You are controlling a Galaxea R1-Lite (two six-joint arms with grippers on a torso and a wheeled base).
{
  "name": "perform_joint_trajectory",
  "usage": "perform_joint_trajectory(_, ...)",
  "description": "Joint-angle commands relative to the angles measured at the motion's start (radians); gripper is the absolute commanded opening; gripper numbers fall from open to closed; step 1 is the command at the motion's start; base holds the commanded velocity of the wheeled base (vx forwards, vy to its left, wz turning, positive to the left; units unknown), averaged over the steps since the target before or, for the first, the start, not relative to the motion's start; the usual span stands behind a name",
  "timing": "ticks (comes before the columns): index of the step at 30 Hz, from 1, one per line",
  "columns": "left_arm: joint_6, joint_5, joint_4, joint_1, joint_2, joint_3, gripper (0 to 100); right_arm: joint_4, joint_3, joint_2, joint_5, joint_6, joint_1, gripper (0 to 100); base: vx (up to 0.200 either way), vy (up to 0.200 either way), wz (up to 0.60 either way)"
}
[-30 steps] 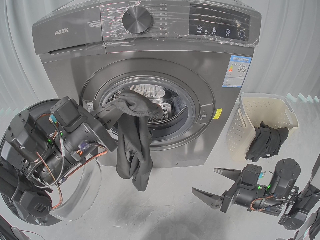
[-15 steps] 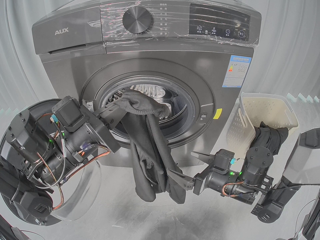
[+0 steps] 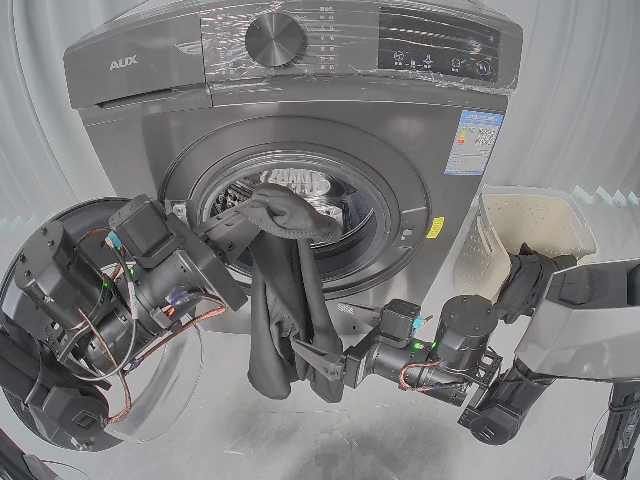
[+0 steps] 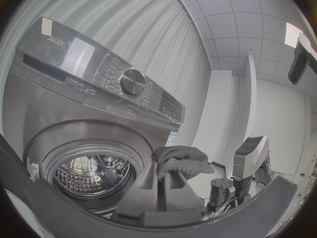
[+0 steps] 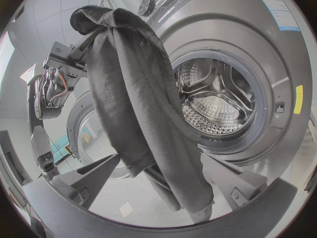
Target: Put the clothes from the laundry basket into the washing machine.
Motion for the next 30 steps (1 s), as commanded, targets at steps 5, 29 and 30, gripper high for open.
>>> perform_joint_trajectory(5,-0.001,0.000,-0.001,-0.001,0.014,-0.001,0,0.000,-0.020,0.026,0.037,0.000,0.008,100,0.000,0.000,0.00)
perform_joint_trajectory(29,0.001,0.097,0.005,-0.034,0.035,-0.064,0,0.041,-0.253,0.226,-0.047,-0.048,0.002,100,0.000,0.000,0.00)
perform_joint_trajectory(30,0.001,0.146,0.001,-0.051,0.048,-0.078,0,0.053,-0.273,0.232,-0.067,-0.048,0.006,100,0.000,0.000,0.00)
